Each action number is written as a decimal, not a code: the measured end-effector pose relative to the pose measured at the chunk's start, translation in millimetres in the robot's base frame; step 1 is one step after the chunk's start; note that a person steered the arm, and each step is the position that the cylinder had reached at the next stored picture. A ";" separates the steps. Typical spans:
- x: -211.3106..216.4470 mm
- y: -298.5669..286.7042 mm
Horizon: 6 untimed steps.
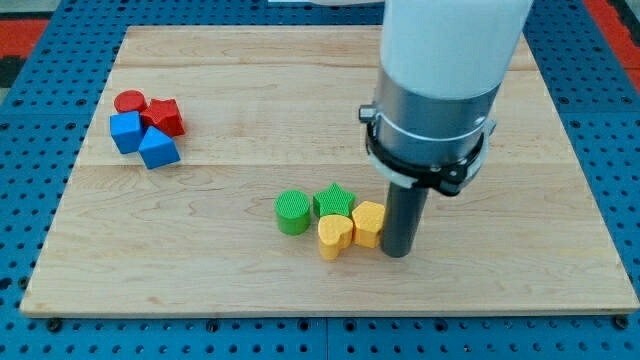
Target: Place the green circle left to the heart
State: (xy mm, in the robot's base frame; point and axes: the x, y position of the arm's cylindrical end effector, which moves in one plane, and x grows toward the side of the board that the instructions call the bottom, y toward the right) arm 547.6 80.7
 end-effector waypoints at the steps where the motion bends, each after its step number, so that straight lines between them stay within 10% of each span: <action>1: -46.0 26.8; 2: -102.9 6.5; 6: -18.0 -202.4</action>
State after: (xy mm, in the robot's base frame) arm 529.7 -121.8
